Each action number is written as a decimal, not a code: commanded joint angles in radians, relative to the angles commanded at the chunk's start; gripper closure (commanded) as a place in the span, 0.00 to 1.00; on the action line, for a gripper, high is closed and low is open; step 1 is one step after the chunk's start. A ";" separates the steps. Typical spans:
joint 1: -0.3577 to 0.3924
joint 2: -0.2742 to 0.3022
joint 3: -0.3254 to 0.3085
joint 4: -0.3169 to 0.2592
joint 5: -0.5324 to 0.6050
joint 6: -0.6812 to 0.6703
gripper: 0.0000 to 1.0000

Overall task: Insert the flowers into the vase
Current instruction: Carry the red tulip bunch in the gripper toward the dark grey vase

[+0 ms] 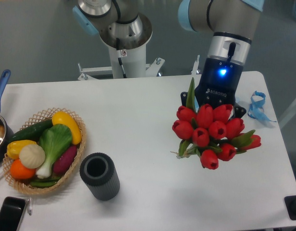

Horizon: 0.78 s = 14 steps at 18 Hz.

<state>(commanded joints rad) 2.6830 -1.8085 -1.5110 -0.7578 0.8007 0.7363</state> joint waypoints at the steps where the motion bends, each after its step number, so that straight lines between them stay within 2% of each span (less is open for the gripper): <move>1: -0.014 0.002 0.002 0.000 0.000 -0.002 0.60; 11: -0.077 0.011 0.002 0.000 -0.011 -0.035 0.60; 14: -0.092 0.012 0.002 0.021 -0.012 -0.078 0.60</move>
<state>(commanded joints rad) 2.5909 -1.7963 -1.5094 -0.7364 0.7885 0.6582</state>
